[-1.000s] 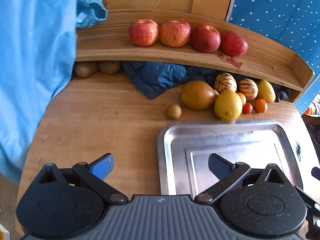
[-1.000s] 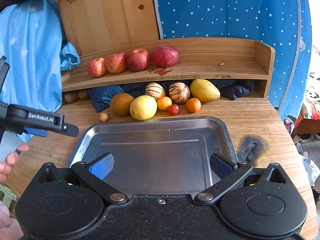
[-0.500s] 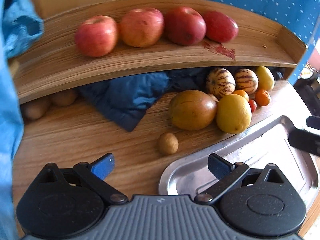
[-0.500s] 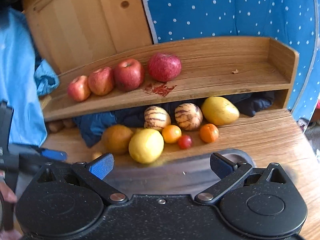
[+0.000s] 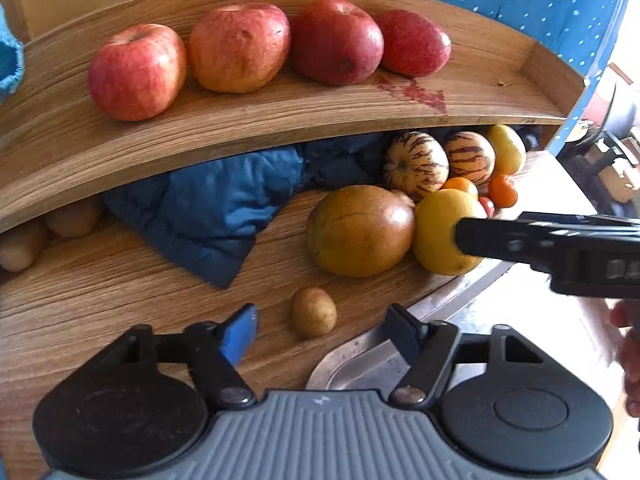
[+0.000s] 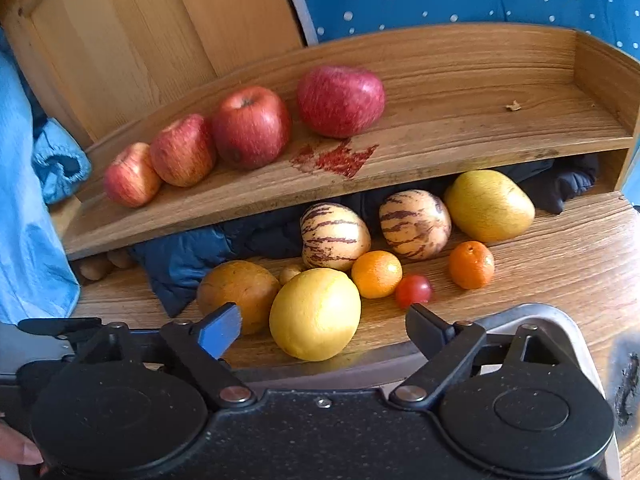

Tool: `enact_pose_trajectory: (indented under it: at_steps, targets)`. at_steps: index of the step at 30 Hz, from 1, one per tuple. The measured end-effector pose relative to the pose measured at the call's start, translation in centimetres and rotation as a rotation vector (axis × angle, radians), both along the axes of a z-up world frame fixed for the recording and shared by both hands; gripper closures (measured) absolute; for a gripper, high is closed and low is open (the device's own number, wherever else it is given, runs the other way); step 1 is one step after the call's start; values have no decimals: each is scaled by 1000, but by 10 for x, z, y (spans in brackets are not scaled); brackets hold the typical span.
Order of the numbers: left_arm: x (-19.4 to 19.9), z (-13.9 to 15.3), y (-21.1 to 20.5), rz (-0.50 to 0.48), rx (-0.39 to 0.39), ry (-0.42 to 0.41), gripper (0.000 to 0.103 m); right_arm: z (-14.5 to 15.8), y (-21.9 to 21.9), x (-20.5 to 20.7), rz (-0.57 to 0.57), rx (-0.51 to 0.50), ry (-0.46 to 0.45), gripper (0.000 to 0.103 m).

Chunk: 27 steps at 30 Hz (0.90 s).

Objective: Organize fruits
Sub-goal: 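Move left tool toward small brown fruit while right tool approaches yellow grapefruit, then close left tool on small brown fruit while right tool closes on yellow grapefruit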

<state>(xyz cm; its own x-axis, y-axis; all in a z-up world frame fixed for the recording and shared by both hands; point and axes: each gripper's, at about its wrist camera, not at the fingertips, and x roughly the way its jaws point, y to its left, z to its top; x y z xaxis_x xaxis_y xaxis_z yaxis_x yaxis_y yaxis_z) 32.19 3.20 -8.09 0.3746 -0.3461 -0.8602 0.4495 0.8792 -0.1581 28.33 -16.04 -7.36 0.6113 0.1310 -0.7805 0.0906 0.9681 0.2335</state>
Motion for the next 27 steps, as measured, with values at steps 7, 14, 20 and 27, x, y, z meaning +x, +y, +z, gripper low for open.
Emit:
enact_pose_trajectory:
  at_steps: [7,14,20,27]
  targets:
    - [7,-3,-1,-13,-29,-2,59,-6,12,14,43,-63,23,25]
    - [10,-3,0,-3,-5,-25,73,-11,17,22,44,-93,52,36]
    - [10,0,7,22,-43,-1,74,-12,21,22,32,-103,51,37]
    - [5,3,11,45,-56,7,75,-12,28,15,16,-135,7,44]
